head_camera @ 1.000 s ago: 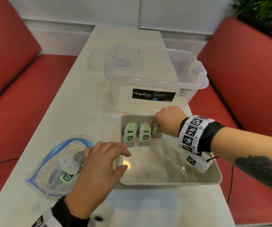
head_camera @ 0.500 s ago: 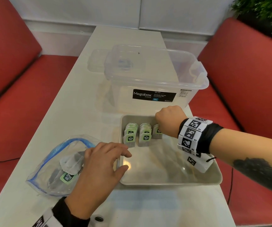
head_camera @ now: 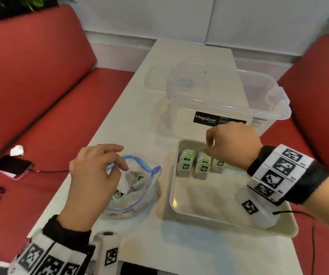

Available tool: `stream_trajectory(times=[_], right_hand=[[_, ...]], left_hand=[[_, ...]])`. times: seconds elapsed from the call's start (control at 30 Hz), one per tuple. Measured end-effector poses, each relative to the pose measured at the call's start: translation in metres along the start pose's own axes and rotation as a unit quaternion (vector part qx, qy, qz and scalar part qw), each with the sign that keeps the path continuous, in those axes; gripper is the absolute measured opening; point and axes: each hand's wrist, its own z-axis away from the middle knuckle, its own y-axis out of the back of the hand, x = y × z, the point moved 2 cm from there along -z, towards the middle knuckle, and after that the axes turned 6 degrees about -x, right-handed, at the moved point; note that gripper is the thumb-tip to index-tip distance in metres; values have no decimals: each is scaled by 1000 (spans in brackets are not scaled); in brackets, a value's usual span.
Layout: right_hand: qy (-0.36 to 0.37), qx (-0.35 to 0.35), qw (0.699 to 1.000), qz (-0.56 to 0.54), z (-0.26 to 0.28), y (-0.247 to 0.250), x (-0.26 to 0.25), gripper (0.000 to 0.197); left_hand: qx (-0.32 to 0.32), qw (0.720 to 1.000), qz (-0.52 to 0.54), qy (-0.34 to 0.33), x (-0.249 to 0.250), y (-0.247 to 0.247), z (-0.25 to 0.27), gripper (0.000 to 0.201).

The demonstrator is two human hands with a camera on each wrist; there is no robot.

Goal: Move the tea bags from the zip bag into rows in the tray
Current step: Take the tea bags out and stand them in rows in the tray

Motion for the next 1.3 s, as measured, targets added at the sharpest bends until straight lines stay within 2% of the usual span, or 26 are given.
stream_trajectory(times=[0.1,0.2,0.27,0.33,0.43,0.57,0.63,0.7,0.77,0.83,1.0,1.13,1.3], right_hand=[[40,24,997,-61,14,14,-41,13],[89,26,987,-131,26,16,-85,12],[123,17,978,-167,30,8,-114,13],[154,-1,970,-187,30,-7,-139,21],[171,-52,972,-153,28,-35,-166,30],[143,-75,980,-115,28,-59,-191,13],[128,-66,984,-106,27,-65,-200,18],[128,-60,987,-83,26,-70,-206,36],[152,-56,984,-73,27,-72,-209,46],[186,-53,978,-82,29,-73,-210,48],[180,-42,977,-108,29,-76,-207,32],[181,-50,976,-114,26,-76,-205,35],[197,-83,968,-131,20,-65,-199,10]], left_hand=[[-51,995,-52,73,-31,6,14,43],[-125,984,-43,116,-48,2,32,30],[-155,978,-32,135,-49,-1,43,36],[-163,978,-10,127,-44,-2,52,49],[-158,981,14,113,-33,-1,61,60],[-166,978,26,122,-32,-5,71,69],[-156,981,29,115,-33,-7,72,70],[-154,982,31,103,-34,-10,72,72],[-151,983,35,98,-35,-9,72,71],[-148,983,38,104,-36,-8,72,71],[-142,983,47,105,-40,-9,69,69],[-146,984,51,92,-41,-10,66,66],[-157,981,8,110,-42,-8,64,63]])
